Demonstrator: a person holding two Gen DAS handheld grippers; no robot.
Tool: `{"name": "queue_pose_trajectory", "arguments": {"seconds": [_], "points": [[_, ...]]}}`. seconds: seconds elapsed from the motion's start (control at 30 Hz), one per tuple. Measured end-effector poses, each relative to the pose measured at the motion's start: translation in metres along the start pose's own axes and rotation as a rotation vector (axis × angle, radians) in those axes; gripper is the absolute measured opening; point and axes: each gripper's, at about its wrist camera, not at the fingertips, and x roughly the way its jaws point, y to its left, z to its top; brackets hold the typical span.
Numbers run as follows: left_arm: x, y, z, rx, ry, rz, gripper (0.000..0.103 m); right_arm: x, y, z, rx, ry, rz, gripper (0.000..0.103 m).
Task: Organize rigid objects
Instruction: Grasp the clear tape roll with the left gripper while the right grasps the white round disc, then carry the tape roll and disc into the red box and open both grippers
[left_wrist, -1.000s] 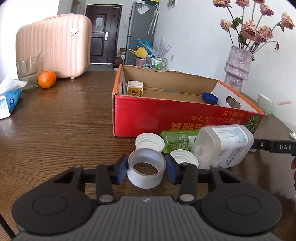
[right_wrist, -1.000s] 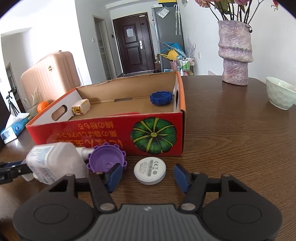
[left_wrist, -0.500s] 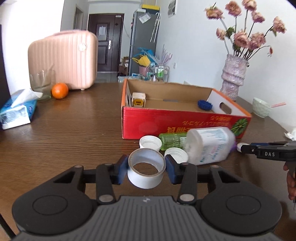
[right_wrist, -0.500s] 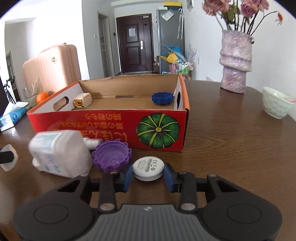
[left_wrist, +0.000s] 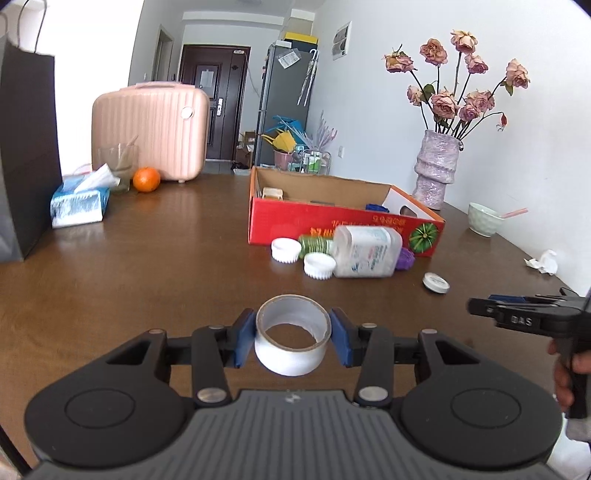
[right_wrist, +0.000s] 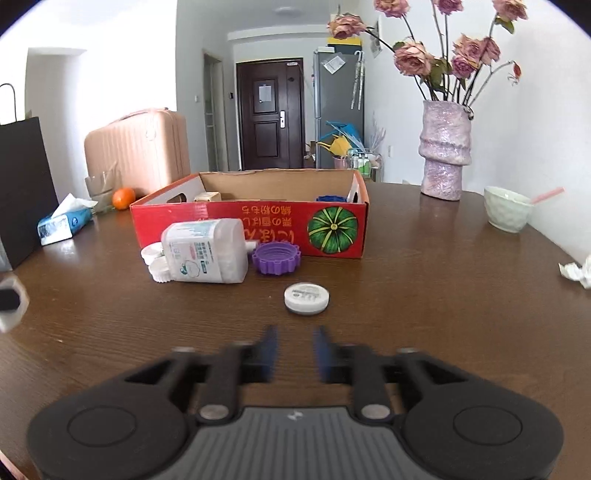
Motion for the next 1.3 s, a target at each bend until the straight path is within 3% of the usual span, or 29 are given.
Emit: {"name": "queue_pose_trajectory", "arguments": {"seconds": [0.2,0.63,0.77,0.9,1.0,1.07,1.3], "points": [[0.005,0.01,-0.005,-0.025,0.011,0.011,0.044,0.012,0.002,0.005,0.007,0.026,0.001,0.046],[0.079,0.023,0.0,-0.015,0.112,0.052,0.045,0.088,-0.004,0.036,-0.031,0.103,-0.017,0.046],[0.087,0.026,0.001,-0.039,0.132,0.04,0.047,0.098,-0.006,0.037,-0.04,0.111,-0.001,0.039],[0.087,0.028,0.0,-0.047,0.14,0.027,0.053,0.1,-0.007,0.037,-0.043,0.105,0.007,0.039],[0.087,0.027,0.0,-0.042,0.138,0.037,0.044,0.098,-0.007,0.036,-0.036,0.1,0.01,0.039],[0.084,0.022,-0.001,-0.014,0.138,0.049,0.044,0.091,-0.007,0.034,-0.026,0.094,0.021,0.039],[0.055,0.012,-0.013,-0.003,0.135,0.051,0.044,0.031,0.003,0.012,-0.045,0.029,0.038,0.039]]}}
